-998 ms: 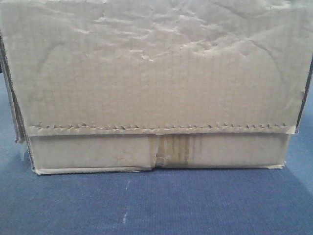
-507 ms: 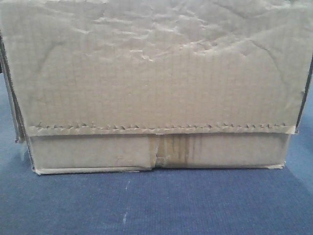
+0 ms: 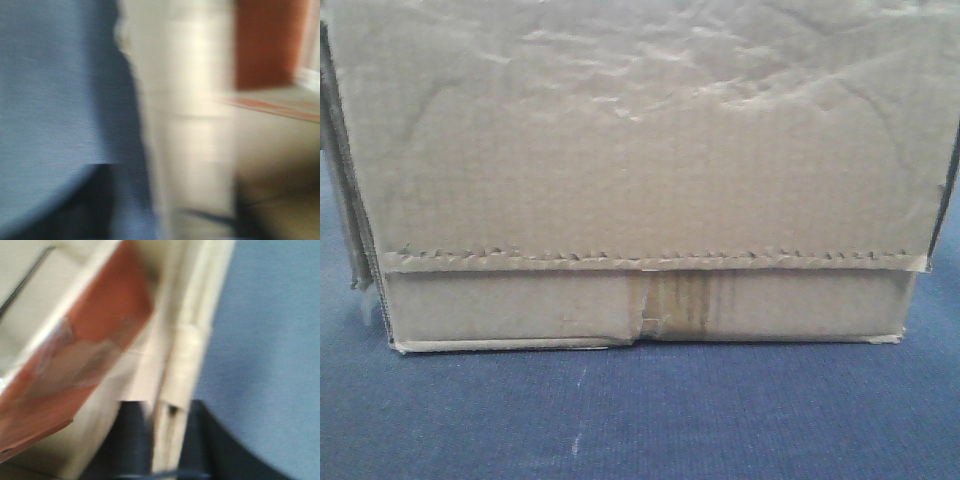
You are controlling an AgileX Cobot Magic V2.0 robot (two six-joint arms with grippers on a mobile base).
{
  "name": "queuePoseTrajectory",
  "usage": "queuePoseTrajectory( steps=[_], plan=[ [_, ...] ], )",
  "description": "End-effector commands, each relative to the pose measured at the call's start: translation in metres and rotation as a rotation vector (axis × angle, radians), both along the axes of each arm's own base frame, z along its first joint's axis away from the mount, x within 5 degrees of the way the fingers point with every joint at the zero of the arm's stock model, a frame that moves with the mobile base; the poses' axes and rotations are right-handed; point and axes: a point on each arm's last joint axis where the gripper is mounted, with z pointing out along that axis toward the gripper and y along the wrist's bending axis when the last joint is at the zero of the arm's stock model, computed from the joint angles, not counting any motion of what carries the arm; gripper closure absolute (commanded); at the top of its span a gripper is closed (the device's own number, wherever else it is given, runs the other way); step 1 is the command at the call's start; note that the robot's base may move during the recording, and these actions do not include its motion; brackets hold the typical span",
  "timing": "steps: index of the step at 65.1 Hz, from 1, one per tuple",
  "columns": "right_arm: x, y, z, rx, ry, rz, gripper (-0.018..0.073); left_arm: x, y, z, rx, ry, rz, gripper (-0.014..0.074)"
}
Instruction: Stack two boxes on right shelf middle
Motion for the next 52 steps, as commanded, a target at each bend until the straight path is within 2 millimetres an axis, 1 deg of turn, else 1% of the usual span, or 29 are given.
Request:
queuePoseTrajectory(
  steps=[1, 16, 24, 34, 44, 49, 52],
  plan=[
    [0.000, -0.004, -0.001, -0.033, 0.004, 0.009, 0.0713, 0.000, 0.004, 0.002, 0.028, -0.008, 0.010, 0.0706],
    [-0.002, -0.004, 0.000, -0.035, 0.012, 0.011, 0.0713, -0.003, 0.006, 0.004, 0.036, 0.003, 0.037, 0.0708],
    [-0.008, -0.006, 0.009, -0.030, -0.008, 0.012, 0.0713, -0.010, 0.008, 0.017, 0.024, -0.032, 0.048, 0.0708],
    [-0.018, -0.009, 0.026, -0.013, -0.071, 0.009, 0.0713, -0.021, 0.011, 0.046, -0.005, -0.121, 0.056, 0.0708],
    [-0.030, -0.012, 0.049, 0.011, -0.162, 0.003, 0.0713, -0.032, 0.015, 0.086, -0.046, -0.250, 0.058, 0.0708],
    [-0.038, -0.014, 0.064, 0.025, -0.212, 0.002, 0.0713, -0.039, 0.017, 0.106, -0.066, -0.314, 0.059, 0.0708],
    [-0.043, -0.016, 0.077, 0.036, -0.253, 0.002, 0.0713, -0.045, 0.018, 0.120, -0.080, -0.359, 0.060, 0.0708]
  ],
)
